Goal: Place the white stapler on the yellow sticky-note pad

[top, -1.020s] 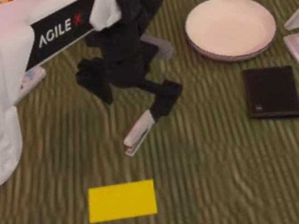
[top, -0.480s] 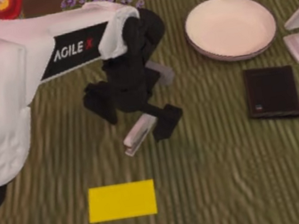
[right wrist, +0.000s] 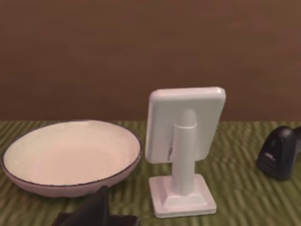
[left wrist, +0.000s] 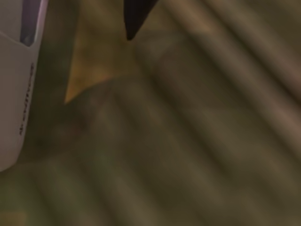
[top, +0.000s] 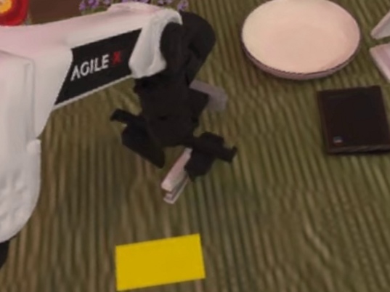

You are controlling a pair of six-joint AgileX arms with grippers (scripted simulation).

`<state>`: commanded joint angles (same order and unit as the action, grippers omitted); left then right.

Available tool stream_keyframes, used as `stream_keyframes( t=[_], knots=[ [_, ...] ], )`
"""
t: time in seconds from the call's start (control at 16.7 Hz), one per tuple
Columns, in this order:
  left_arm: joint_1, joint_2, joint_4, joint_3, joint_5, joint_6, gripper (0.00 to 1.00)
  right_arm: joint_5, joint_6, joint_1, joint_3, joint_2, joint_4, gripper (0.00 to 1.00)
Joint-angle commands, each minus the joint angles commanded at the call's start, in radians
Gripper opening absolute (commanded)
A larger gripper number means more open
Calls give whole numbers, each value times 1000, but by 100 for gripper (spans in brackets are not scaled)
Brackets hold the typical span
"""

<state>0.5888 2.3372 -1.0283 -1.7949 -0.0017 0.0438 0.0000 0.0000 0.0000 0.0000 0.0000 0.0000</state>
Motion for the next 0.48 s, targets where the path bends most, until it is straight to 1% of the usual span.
stream_keyframes(
  t=[0.3, 0.36, 0.48],
  knots=[
    [0, 0, 0, 0, 0, 0, 2, 0, 0, 0, 0, 0, 0, 100],
    [0, 0, 0, 0, 0, 0, 0, 0, 0, 0, 0, 0, 0, 100],
    [0, 0, 0, 0, 0, 0, 0, 0, 0, 0, 0, 0, 0, 100]
  ],
)
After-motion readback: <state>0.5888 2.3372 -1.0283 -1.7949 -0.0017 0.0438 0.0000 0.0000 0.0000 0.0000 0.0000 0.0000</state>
